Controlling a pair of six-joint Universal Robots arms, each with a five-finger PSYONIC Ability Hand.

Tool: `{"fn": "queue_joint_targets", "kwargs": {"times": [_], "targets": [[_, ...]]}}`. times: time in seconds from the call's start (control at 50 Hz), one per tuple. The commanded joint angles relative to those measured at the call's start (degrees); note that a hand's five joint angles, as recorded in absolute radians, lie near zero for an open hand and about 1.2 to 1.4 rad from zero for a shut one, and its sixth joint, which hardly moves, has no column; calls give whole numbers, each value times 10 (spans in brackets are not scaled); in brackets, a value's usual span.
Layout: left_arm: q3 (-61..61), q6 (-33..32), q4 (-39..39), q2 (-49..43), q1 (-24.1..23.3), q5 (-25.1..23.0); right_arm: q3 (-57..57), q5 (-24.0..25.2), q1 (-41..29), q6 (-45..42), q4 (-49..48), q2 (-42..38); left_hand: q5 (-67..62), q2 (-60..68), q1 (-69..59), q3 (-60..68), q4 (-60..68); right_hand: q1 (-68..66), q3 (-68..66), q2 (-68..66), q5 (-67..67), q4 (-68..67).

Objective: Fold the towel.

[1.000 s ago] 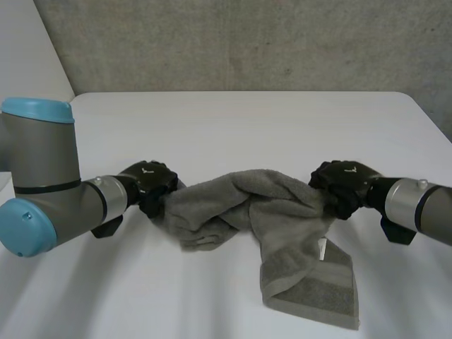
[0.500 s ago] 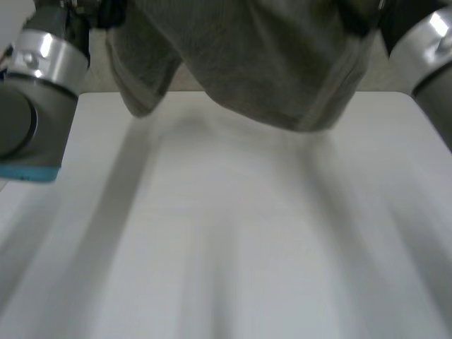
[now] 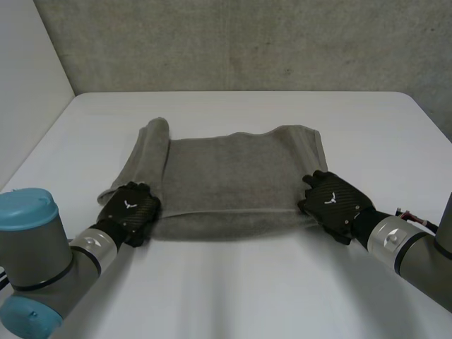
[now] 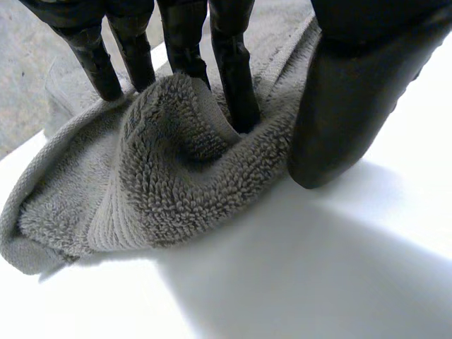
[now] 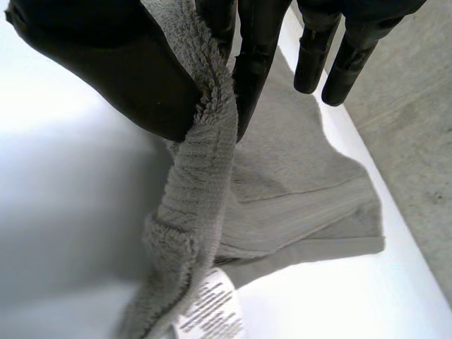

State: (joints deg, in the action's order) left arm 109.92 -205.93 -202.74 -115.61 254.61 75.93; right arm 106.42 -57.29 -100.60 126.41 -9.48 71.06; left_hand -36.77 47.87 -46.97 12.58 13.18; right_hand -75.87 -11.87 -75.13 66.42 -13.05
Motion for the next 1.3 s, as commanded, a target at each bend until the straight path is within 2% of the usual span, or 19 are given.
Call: {"fn": "queue_joint_targets", "kwargs": {"times": [0.02, 0.04, 0.18, 0.48, 0.66, 0.72, 0.76, 0.78, 0.8, 0.84, 0.88, 0.96, 1.06, 1.1, 1.14, 1.16, 1.18, 1.24, 1.3], "targets": [[-13, 2, 34, 32, 4, 7, -5, -1, 0, 24, 1, 1, 86, -97, 88, -26, -32, -41, 19, -49, 36, 30], [-13, 2, 39, 39, 4, 9, -6, -2, 1, 28, 2, 1, 138, -149, 140, -26, -32, -41, 19, -49, 36, 30], [-22, 2, 44, 56, 12, 9, -3, -5, 1, 29, 3, 1, 233, -244, 235, -26, -32, -41, 19, -49, 36, 30], [-62, 1, 60, 41, 44, 4, -3, -12, 8, 29, 3, 2, 231, -242, 233, -26, -32, -41, 19, -49, 36, 30], [-118, -2, 145, -9, 44, 2, 1, -12, 9, 29, 4, 2, 204, -215, 206, -26, -32, -41, 19, -49, 36, 30], [-126, -2, 162, -13, 44, 2, 1, -12, 9, 29, 4, 2, 170, -181, 172, -26, -32, -41, 19, -49, 36, 30], [-127, -1, 167, -13, 41, 1, 1, -14, 8, 29, 4, 1, 8, -19, 10, -26, -32, -41, 19, -49, 36, 30], [-127, -1, 167, -13, 41, 1, 1, -17, 9, 29, 3, 1, 7, -18, 9, -26, -32, -41, 19, -49, 36, 30], [-126, -1, 168, -13, 40, 1, 1, -21, 9, 29, 4, 1, -121, 110, -119, -26, -32, -41, 19, -49, 36, 30], [-124, -1, 168, -9, 38, 2, 1, -28, 10, 29, 6, 3, -172, 161, -170, -26, -32, -41, 19, -49, 36, 30], [-122, -1, 168, -2, 38, 4, 1, -37, 13, 30, 10, 7, -176, 165, -174, -26, -32, -41, 19, -49, 36, 30], [-108, -1, 179, 40, 42, 8, -4, -62, 28, 32, 54, 21, -285, 274, -283, -26, -32, -41, 19, -49, 36, 30], [-68, 3, 183, 92, 62, 4, -9, -56, 51, 59, 116, 32, -282, 271, -280, -26, -32, -40, 19, -48, 35, 30], [-57, 4, 183, 105, 68, 3, -9, -55, 54, 80, 123, 32, -280, 269, -278, -26, -32, -10, 19, -17, 4, 30], [-33, 4, 183, 123, 73, 1, -9, -55, 55, 124, 121, 28, -274, 263, -272, -26, -32, 142, 19, 135, -148, 30], [-33, 4, 183, 123, 73, 1, -9, -55, 55, 125, 121, 28, -274, 263, -272, -26, -32, 143, 19, 136, -149, 30], [-24, 4, 183, 126, 74, 1, -9, -54, 56, 143, 118, 24, -274, 263, -272, -26, -32, 238, 19, 231, -244, 30], [-13, 5, 183, 126, 74, 1, -11, -55, 57, 163, 103, 16, -274, 263, -272, -26, -32, 326, 19, 319, -332, 30], [-7, 5, 183, 126, 77, 1, -12, -54, 57, 172, 97, 11, -274, 263, -272, -26, -32, 350, 19, 343, -356, 30]]}}
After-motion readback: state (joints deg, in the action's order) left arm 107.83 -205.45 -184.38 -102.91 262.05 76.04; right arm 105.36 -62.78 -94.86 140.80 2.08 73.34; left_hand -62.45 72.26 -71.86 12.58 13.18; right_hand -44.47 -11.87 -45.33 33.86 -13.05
